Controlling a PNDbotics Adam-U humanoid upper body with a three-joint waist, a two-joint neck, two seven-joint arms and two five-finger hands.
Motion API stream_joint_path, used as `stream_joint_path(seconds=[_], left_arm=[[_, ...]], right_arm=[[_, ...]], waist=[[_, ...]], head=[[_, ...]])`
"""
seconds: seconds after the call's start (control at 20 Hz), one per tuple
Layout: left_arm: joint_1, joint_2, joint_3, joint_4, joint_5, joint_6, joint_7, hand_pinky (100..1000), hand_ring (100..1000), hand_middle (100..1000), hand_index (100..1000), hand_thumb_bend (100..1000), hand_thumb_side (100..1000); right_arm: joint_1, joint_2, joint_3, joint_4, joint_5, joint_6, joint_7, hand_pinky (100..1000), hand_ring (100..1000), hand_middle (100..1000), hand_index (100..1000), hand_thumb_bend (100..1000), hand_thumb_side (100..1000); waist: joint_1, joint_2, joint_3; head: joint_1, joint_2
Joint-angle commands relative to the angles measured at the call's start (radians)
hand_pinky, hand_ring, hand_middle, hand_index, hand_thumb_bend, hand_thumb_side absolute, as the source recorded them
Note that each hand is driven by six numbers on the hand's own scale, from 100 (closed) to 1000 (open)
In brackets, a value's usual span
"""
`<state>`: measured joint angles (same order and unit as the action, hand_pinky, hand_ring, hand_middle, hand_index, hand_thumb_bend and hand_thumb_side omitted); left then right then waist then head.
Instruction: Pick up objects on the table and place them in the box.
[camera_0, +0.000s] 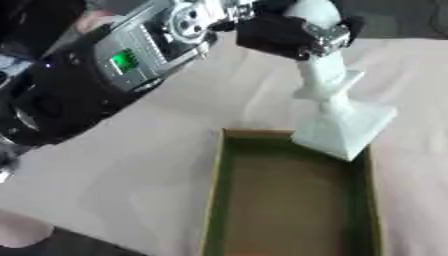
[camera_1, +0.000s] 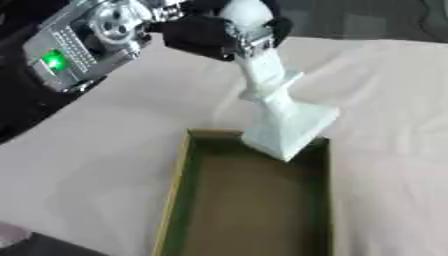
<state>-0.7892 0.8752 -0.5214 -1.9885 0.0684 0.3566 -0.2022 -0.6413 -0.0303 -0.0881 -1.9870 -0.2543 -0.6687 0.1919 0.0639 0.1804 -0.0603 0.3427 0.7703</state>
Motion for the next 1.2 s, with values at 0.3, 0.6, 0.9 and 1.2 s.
stream_joint_path(seconds=[0.3,0.6,0.9,1.2], left_arm=[[0.079,0.051,-0.152,-0.012,-0.063,-0.22,-0.045,100,100,100,151,100,645],[0.163,0.109,-0.243,-0.012,-0.355,-0.405,-0.202,976,871,888,888,221,792],[0.106,0.116,-0.055,-0.012,-0.6,-0.573,-0.169,1000,1000,1000,968,443,972],[0.035,0.134,0.224,-0.012,-0.5,-0.536,0.141,1000,980,990,940,478,810]], right_arm=[[-0.005,-0.016,-0.002,-0.013,0.01,0.001,-0.011,469,369,305,377,100,927],[-0.004,-0.018,-0.005,-0.013,0.015,0.002,-0.016,469,369,305,377,100,927],[0.005,-0.028,-0.012,-0.013,0.02,0.006,-0.02,469,369,305,377,100,927],[0.016,-0.039,-0.02,-0.013,0.029,0.006,-0.025,468,369,305,377,100,927]], waist=[[0.001,-0.027,-0.001],[0.001,-0.03,-0.002],[-0.004,-0.038,0.018],[-0.004,-0.05,0.04]], head=[[-0.014,0.0],[-0.011,0.0],[-0.023,0.0],[-0.044,0.0]])
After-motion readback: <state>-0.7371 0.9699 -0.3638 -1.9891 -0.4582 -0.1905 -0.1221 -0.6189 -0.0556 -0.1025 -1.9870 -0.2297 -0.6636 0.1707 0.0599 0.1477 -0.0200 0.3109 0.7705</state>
